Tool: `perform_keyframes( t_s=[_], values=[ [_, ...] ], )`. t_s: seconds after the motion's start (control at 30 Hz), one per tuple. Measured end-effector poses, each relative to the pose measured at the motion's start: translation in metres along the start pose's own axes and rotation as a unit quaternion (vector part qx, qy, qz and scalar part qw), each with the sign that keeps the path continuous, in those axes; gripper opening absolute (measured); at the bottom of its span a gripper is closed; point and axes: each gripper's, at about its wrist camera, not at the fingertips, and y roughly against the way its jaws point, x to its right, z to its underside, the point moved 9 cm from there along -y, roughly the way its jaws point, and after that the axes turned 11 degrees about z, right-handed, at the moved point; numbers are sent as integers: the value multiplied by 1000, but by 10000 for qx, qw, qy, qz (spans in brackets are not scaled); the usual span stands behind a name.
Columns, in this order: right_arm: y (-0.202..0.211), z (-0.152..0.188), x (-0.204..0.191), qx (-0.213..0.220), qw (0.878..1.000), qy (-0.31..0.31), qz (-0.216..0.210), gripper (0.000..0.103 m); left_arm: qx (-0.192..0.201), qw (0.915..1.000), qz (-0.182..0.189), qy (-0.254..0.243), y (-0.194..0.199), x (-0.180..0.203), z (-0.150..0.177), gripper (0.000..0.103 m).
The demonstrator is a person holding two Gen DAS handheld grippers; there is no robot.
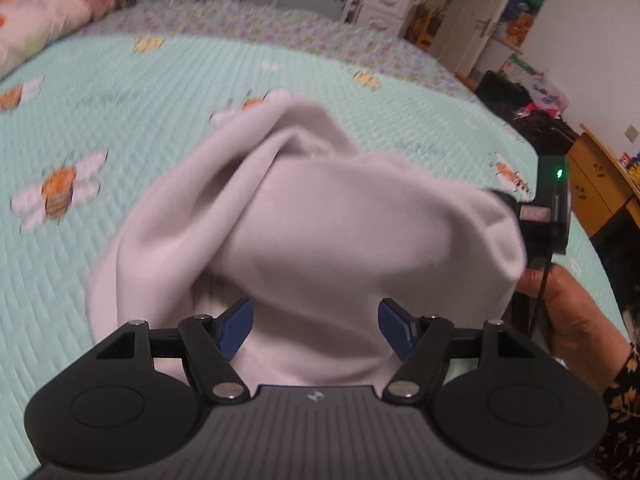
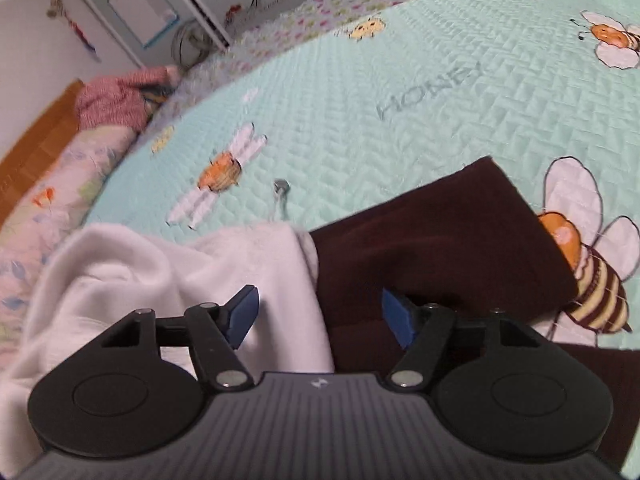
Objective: Fold clothes
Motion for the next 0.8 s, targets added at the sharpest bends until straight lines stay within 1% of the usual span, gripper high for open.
perform_keyframes(
  t_s=[0.03, 0.07, 0.1, 0.13, 0.2, 0.27, 0.37, 0.4, 0.47, 0.5, 0.6, 0.67, 0.73, 0.8],
  values=[
    [1, 1, -3, 30, 10000, 18, -61, 57, -39, 10000, -16, 63, -1, -3, 5, 72],
    [1, 2, -6, 25, 9998, 25, -187, 33, -62, 9999, -34, 114, 0, -5, 8, 72],
    [2, 1, -8, 8, 9997, 42, -240, 19, -78, 9998, -46, 165, 0, -7, 10, 72],
    [4, 1, -9, -9, 9996, 64, -258, 19, -76, 9997, -42, 213, 2, -8, 12, 72],
    [6, -4, -12, -4, 9996, 139, -235, 14, -54, 9995, -34, 295, 8, -9, 15, 72],
    [14, -9, -13, 47, 9995, 41, -308, 12, -16, 9994, -15, 358, 14, -10, 17, 72],
    [34, -15, -18, 204, 9977, -188, -612, 11, 68, 9991, 2, 424, 24, -12, 17, 72],
    [43, -16, -21, 258, 9968, -231, -717, 8, 100, 9990, -3, 441, 28, -13, 17, 72],
    [62, -17, -30, 365, 9933, -296, -1054, 4, 167, 9987, -5, 471, 36, -14, 17, 72],
    [72, -16, -38, 396, 9905, -309, -1280, 4, 205, 9987, 13, 476, 41, -14, 17, 72],
    [105, 1, -64, 455, 9853, 128, -1643, 4, 307, 9982, 42, 504, 53, -17, 18, 72],
    [121, 21, -79, 344, 9813, 428, -1843, 4, 374, 9976, 56, 574, 60, -19, 17, 72],
    [133, 47, -95, 309, 9776, 899, -1879, 4, 441, 9969, 69, 643, 66, -21, 16, 72],
    [136, 75, -105, 123, 9746, 1137, -1927, 4, 517, 9961, 83, 712, 73, -22, 15, 72]
  ],
)
